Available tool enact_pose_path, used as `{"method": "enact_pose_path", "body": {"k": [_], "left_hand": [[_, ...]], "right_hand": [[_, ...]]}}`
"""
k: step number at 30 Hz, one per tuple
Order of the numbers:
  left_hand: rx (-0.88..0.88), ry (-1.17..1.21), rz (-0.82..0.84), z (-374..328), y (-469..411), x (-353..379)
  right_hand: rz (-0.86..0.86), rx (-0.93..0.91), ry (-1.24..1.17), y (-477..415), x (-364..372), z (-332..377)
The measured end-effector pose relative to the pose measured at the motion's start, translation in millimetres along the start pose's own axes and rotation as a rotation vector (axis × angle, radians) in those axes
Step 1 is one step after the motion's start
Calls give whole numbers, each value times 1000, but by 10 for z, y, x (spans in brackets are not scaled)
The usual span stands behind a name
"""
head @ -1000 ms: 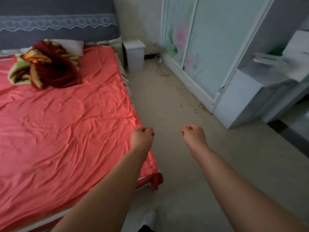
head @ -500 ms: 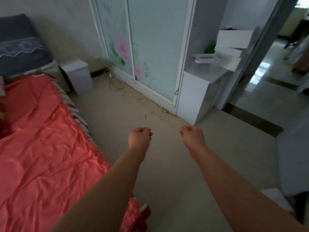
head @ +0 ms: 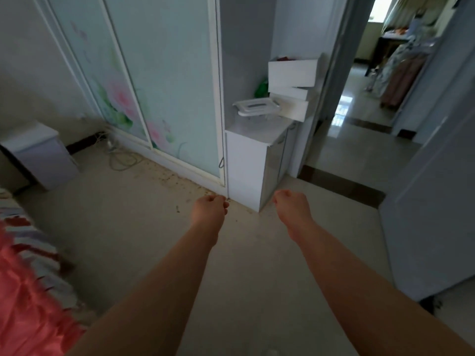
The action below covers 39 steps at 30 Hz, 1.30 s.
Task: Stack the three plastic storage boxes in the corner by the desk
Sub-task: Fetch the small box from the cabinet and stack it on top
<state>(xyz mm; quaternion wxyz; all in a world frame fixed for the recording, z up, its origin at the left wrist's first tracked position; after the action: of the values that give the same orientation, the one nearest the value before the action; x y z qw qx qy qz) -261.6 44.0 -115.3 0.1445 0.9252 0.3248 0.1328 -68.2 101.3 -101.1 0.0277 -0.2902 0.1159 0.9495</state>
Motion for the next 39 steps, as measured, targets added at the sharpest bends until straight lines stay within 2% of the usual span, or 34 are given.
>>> {"method": "enact_pose_path", "body": {"k": [6, 10, 19, 30, 34, 39], "left_hand": [[4, 89, 25, -209, -640, 1199], [-12, 74, 37, -231, -998, 1719], [-33, 57, 22, -366, -2000, 2623], [-80, 96, -1, -872, -3570, 3518], [-60, 41, -27, -990, -4092, 3776], [-18, -137, -62, -1004, -4699, 4008]], "right_hand": [[-35, -47, 38, -1247, -501, 193], [-28, -56, 39, -1878, -639, 215], [-25, -21, 25, -3231, -686, 278], [-4, 1, -10, -5091, -495, 971], [2, -9, 1, -5659, -413, 1168], [39, 25, -12, -6307, -282, 1262]]}}
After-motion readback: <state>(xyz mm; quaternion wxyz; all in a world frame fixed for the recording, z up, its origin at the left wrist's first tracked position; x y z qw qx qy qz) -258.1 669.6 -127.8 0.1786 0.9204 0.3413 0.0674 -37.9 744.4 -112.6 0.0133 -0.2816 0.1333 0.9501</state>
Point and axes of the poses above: each hand's wrist, its own y-axis away from the middle knuckle, its own x-axis out of the palm, z = x × y, the point moved 6 cm from there along -y, towards the middle knuckle, and after that the axes turned 15 degrees about y, right-handed, at the moved point
